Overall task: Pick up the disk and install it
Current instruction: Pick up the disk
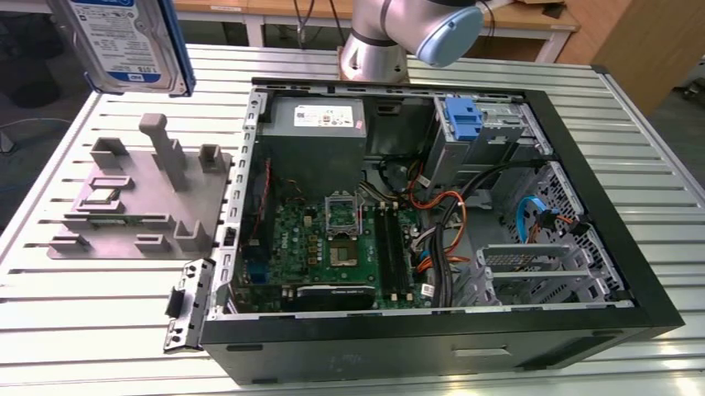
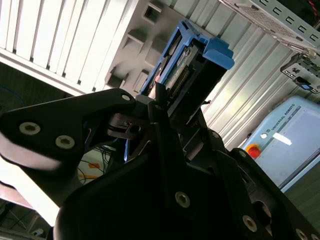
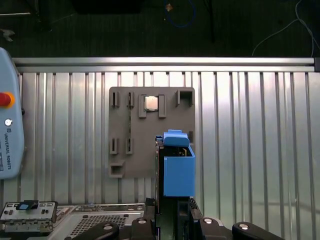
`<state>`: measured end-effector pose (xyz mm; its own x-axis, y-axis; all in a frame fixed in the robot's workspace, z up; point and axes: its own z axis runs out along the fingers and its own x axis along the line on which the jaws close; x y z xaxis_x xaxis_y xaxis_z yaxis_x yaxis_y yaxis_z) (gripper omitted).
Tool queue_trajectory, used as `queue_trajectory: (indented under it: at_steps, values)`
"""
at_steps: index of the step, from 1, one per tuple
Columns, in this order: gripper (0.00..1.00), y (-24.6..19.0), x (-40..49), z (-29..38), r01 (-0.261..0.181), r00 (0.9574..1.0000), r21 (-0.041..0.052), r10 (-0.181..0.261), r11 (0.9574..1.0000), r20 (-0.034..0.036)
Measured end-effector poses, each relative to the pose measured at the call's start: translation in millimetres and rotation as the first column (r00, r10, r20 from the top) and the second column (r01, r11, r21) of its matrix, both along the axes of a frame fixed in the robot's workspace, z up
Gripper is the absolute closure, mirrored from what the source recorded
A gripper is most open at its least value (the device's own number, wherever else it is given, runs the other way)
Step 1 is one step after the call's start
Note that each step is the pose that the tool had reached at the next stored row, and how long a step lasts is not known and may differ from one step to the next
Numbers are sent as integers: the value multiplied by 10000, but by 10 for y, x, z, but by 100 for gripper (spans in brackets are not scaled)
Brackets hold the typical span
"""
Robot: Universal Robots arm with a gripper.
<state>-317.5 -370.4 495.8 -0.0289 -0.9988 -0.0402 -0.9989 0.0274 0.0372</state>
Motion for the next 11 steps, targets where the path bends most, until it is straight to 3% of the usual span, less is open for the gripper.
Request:
queue_trajectory:
  at_steps: [11]
  values:
    - [65, 0, 120, -1, 2, 10000, 1, -2, 10000, 2]
